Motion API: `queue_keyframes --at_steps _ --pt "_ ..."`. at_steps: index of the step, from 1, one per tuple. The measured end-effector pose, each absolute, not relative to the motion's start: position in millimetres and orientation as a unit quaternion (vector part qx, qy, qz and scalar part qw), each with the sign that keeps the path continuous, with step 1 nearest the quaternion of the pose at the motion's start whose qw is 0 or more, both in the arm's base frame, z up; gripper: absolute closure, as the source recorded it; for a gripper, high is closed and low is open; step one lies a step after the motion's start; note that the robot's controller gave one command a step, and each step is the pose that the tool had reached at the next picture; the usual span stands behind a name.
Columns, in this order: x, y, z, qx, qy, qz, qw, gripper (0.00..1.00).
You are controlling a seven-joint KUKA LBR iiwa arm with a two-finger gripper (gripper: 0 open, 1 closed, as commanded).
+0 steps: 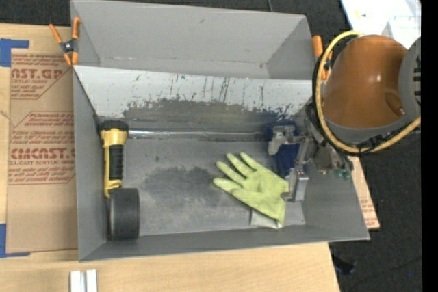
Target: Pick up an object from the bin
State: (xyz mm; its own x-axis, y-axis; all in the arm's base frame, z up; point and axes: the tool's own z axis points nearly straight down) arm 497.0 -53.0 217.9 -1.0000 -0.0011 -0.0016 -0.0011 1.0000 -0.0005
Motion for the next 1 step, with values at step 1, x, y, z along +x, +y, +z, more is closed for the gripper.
queue_keyframes --at_steps 1 --pt "508.8 -53.0 165.5 -0.046 0.999 0.0 0.003 0.0"
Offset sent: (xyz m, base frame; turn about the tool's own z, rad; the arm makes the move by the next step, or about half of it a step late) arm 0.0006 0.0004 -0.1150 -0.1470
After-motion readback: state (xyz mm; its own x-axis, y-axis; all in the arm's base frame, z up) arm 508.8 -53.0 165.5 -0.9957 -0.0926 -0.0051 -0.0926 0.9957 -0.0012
